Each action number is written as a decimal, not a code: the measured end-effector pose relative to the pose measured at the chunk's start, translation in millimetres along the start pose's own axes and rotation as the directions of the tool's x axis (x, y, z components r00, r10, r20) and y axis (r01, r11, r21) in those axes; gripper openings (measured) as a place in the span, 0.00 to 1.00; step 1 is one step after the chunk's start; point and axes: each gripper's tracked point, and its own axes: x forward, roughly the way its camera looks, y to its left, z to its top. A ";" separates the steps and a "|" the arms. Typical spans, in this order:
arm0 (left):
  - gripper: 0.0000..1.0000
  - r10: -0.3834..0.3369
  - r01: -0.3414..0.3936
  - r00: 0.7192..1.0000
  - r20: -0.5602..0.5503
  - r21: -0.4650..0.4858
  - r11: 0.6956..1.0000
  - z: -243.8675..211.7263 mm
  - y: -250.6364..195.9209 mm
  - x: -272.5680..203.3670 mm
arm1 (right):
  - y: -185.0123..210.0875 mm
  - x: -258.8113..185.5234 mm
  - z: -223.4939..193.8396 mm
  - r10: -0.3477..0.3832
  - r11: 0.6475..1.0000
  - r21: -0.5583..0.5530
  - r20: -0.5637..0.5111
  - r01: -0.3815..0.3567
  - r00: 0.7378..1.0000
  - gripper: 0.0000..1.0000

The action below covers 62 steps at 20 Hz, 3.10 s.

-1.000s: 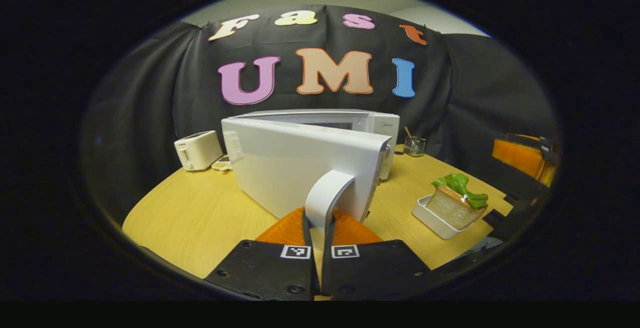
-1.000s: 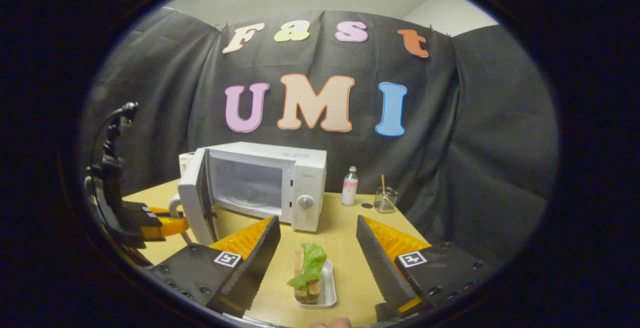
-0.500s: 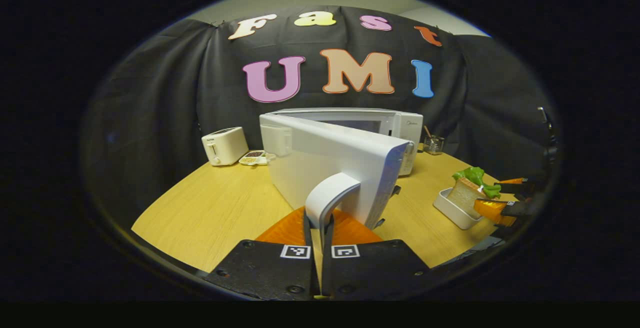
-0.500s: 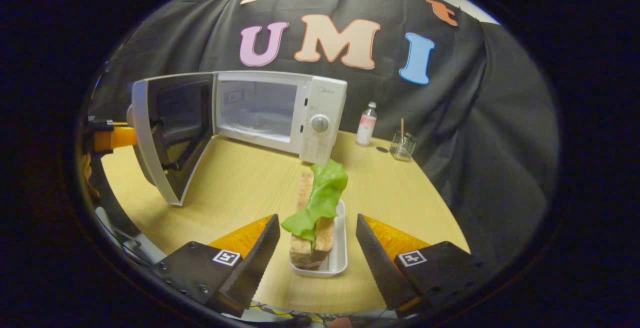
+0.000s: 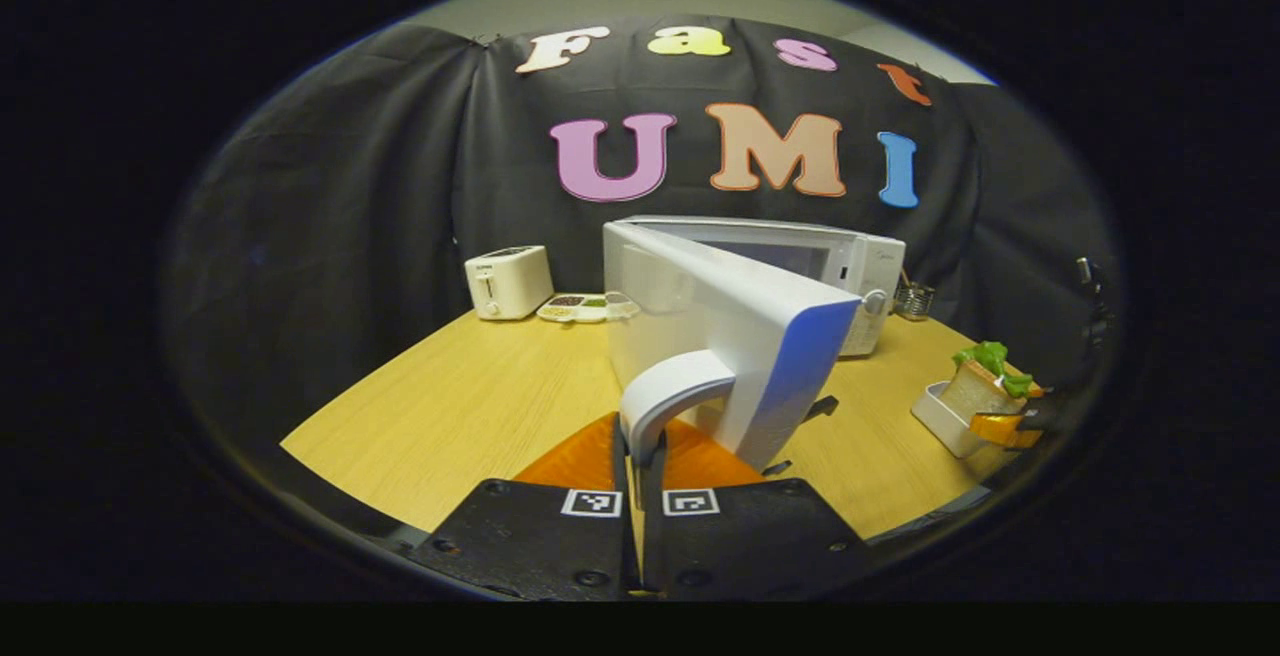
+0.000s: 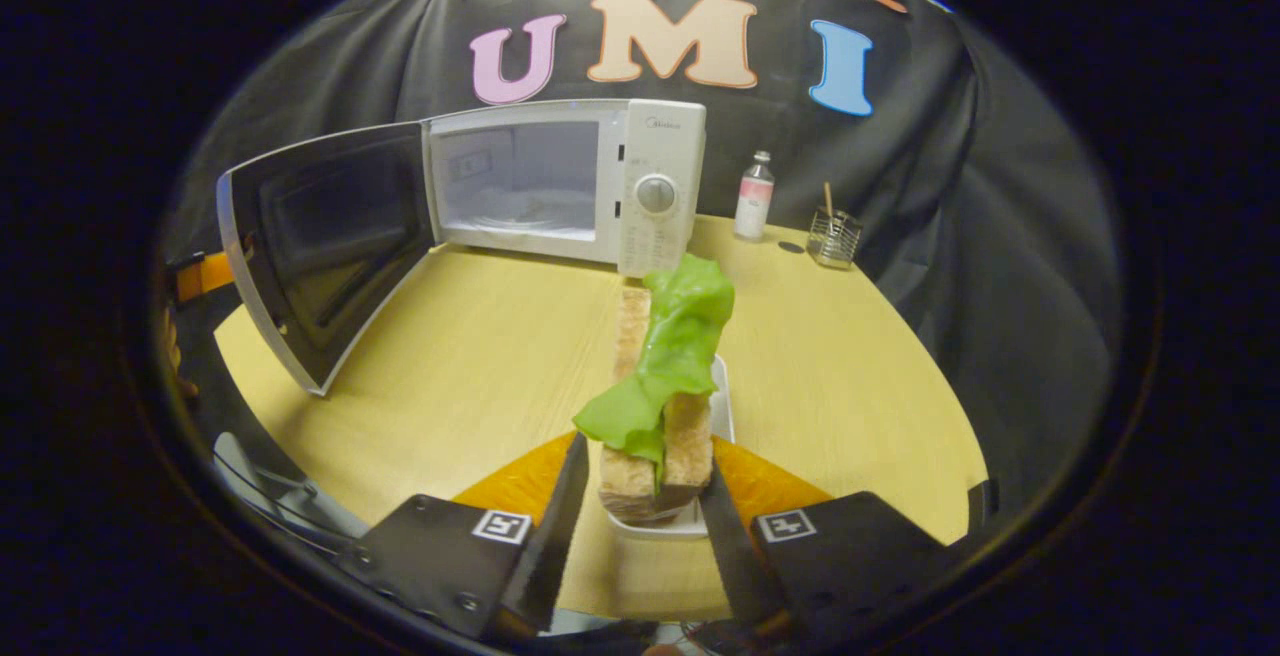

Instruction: Open the microwave oven with the left hand, put the food in, and close the microwave oven.

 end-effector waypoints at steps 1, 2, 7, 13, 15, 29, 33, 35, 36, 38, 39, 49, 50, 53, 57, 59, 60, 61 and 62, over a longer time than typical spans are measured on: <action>0.00 -0.005 0.005 1.000 0.001 0.000 1.000 -1.4 1.8 0.8 | 0.4 1.4 -2.6 -0.004 1.000 -0.003 -0.004 0.004 1.000 0.63; 0.01 -0.011 0.011 1.000 -0.002 -0.003 1.000 -1.6 2.9 0.3 | -4.3 4.3 -0.7 -0.023 1.000 -0.007 0.001 0.023 1.000 0.62; 0.14 -0.021 0.020 1.000 -0.015 -0.034 0.999 -2.7 9.9 1.6 | -4.4 0.5 1.2 -0.031 0.999 0.008 -0.032 0.031 0.999 0.29; 0.69 -0.027 0.026 0.999 -0.027 -0.027 0.999 -2.4 10.4 4.5 | -3.9 -7.8 11.3 -0.032 0.999 -0.028 -0.038 0.031 0.999 0.35; 0.68 -0.013 0.011 0.998 -0.056 -0.032 0.999 -4.4 12.9 1.8 | -5.5 -9.6 18.5 -0.033 0.999 -0.028 -0.024 0.033 0.999 0.35; 0.98 -0.025 0.025 1.000 -0.007 0.074 0.997 30.1 11.5 -37.7 | -1.8 -6.9 68.4 -0.020 0.999 -0.040 0.033 0.021 0.999 0.35; 0.98 -0.034 0.031 0.998 0.060 0.052 0.998 59.1 16.8 -49.2 | 20.3 2.6 90.8 0.015 0.998 -0.065 0.061 -0.011 0.998 0.35; 0.94 -0.030 0.027 0.995 0.092 0.031 0.999 76.1 23.3 -55.8 | 38.1 11.9 103.2 0.045 0.998 -0.057 0.070 -0.041 0.996 0.35; 0.98 -0.025 0.023 0.994 0.108 0.022 1.000 84.0 26.8 -59.2 | 47.2 18.1 109.4 0.061 0.997 -0.043 0.072 -0.058 0.996 0.35; 0.98 -0.015 0.014 0.991 0.134 0.011 1.000 98.9 35.4 -65.1 | 68.3 31.1 123.5 0.089 0.996 -0.013 0.079 -0.088 0.993 0.35; 0.98 -0.006 0.005 0.989 0.148 0.012 1.000 105.1 41.2 -68.0 | 78.5 39.2 130.9 0.098 0.995 -0.003 0.079 -0.098 0.992 0.35; 0.98 -0.004 0.013 0.987 0.159 -0.056 0.998 117.6 58.7 -73.4 | 178.0 128.2 181.0 0.199 0.914 0.351 0.052 -0.205 0.979 0.35; 0.97 -0.004 0.012 0.987 0.160 -0.053 0.999 118.5 60.4 -74.3 | 183.9 135.9 188.0 0.202 0.892 0.402 0.055 -0.207 0.978 0.35; 0.97 -0.011 0.017 0.989 0.147 -0.040 0.999 112.9 65.9 -73.8 | 201.9 156.5 211.8 0.214 0.811 0.541 0.078 -0.222 0.974 0.35; 0.97 -0.002 0.010 0.992 0.126 -0.063 0.998 103.8 76.1 -71.6 | 216.4 180.3 229.7 0.197 0.738 0.644 0.079 -0.201 0.977 0.35; 0.98 0.016 -0.009 0.994 0.105 -0.072 0.997 95.3 83.3 -70.6 | 221.3 189.8 229.4 0.183 0.726 0.663 0.072 -0.184 0.980 0.35; 0.98 0.025 -0.018 0.995 0.099 -0.077 0.997 92.3 86.4 -71.5 | 224.0 194.8 228.7 0.177 0.723 0.668 0.070 -0.178 0.982 0.35; 0.98 0.033 -0.026 0.995 0.094 -0.082 0.996 90.6 88.9 -72.4 | 226.6 201.1 227.9 0.171 0.713 0.680 0.069 -0.172 0.983 0.35; 0.98 0.040 -0.033 0.995 0.089 -0.083 0.996 90.5 91.3 -72.5 | 230.6 206.3 228.7 0.167 0.693 0.701 0.070 -0.168 0.983 0.35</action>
